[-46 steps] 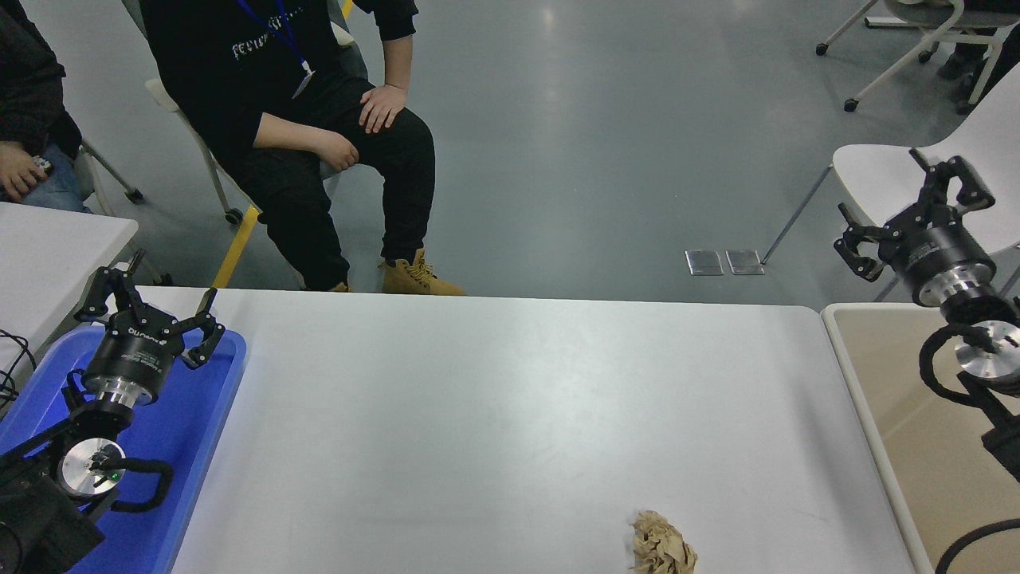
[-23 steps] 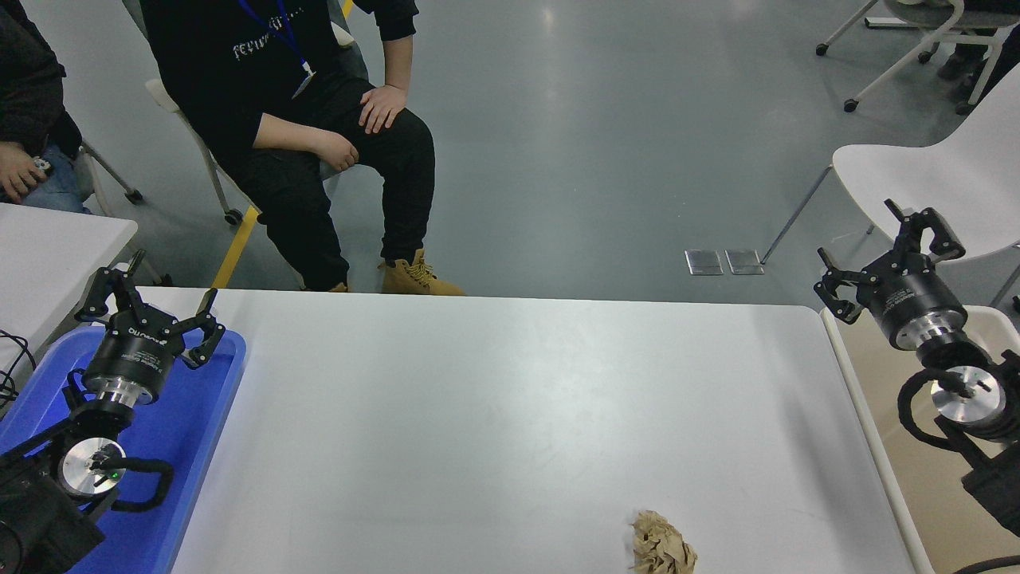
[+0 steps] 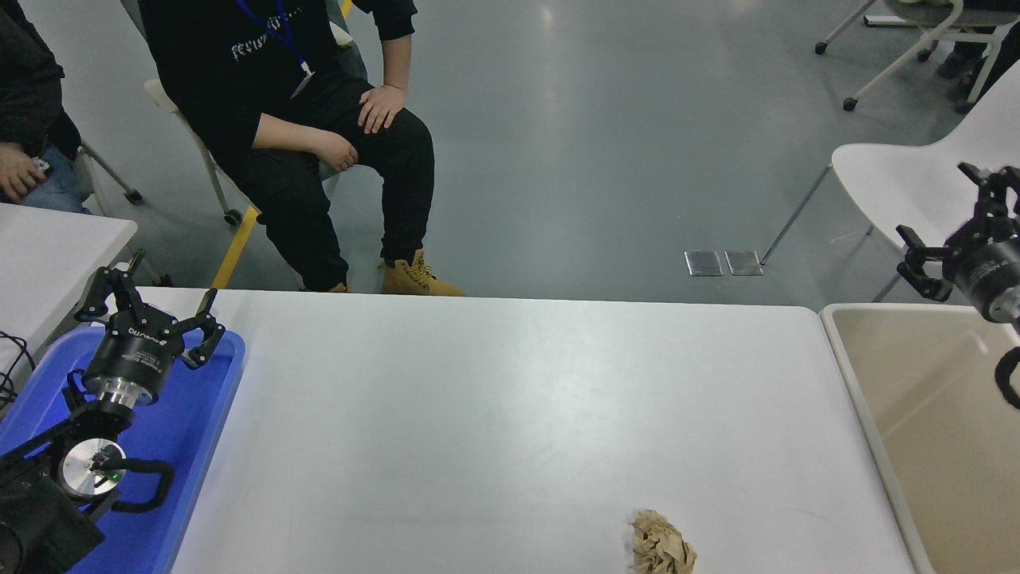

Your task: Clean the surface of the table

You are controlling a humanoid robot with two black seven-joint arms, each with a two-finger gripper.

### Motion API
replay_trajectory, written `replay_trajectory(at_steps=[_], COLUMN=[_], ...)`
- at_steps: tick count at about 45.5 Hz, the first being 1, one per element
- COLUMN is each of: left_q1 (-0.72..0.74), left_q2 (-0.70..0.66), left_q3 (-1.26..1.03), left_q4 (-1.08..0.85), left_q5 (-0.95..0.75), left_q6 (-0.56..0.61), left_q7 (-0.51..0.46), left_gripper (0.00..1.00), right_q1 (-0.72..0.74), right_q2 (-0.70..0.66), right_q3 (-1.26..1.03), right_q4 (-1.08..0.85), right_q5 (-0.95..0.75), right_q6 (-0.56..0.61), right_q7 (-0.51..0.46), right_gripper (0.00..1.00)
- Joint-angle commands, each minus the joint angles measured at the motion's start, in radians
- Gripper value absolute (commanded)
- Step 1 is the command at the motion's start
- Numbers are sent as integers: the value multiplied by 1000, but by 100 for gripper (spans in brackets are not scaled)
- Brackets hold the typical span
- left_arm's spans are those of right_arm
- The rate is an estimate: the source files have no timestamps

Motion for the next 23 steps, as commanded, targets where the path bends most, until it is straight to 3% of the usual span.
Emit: replay_trajectory(at_steps=[1,9,23], left_q1=[0,0,0], left_q2=[-1,1,-1], left_q3=[-1,-1,1], left_q4=[0,0,0], left_q5=[0,0,0], left_q6=[0,0,0], left_q7=[0,0,0], left_gripper=[100,100,100], right_q1=[201,327,426], right_q2=[-113,-116,-122], right_q3=[-370,-544,-584], right_q4=[8,14,135], right_q5=[-101,-394,-889], right_q6=[75,153,207], right_q7=[0,1,70], right_gripper=[98,98,98])
